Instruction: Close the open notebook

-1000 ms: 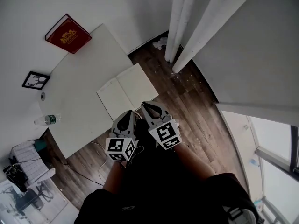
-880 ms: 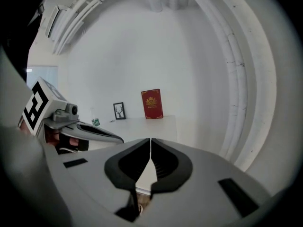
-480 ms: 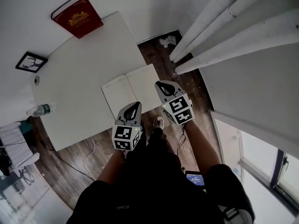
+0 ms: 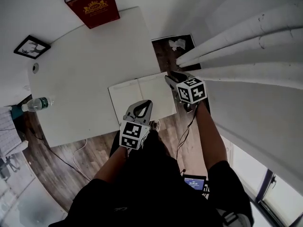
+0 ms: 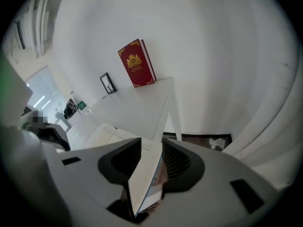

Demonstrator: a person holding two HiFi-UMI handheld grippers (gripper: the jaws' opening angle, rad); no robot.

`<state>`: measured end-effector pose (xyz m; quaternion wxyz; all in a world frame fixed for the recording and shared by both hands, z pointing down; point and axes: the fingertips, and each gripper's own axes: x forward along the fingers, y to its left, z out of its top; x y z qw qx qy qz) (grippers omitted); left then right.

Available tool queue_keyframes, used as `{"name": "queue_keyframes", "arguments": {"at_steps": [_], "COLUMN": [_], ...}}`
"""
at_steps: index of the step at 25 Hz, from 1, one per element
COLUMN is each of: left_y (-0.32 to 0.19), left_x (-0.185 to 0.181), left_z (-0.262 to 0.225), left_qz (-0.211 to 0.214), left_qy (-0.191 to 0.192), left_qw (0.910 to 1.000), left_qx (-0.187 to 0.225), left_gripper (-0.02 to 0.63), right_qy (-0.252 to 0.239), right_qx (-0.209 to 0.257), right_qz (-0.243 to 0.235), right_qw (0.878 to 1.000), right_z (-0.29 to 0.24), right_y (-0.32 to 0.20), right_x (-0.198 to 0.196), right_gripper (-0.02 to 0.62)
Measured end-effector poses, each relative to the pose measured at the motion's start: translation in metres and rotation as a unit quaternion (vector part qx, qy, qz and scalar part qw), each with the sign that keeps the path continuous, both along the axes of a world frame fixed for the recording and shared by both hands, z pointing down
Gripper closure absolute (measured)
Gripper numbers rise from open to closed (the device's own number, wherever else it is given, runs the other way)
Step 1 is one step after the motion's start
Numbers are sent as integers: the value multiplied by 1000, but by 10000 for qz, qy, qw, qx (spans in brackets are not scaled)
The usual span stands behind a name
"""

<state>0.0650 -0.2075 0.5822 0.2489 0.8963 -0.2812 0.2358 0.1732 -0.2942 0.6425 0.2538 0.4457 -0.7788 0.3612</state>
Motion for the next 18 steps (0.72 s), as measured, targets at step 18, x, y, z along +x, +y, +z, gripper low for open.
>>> {"name": "queue_keyframes", "arguments": {"at_steps": [18], "left_y": [10], "left_x": [-12], "left_z": [10], "left_qz": [-271], "left_qy": [114], "left_qw": [9990], "left_qx": [-327], "left_gripper": [603], "right_qy": [-2466], "right_qx": [-1107], "right_qz": [531], "right_qw": [9613], "right_z": [46], "right_y": [-17], "right_x": [3], "right_gripper": [481]}}
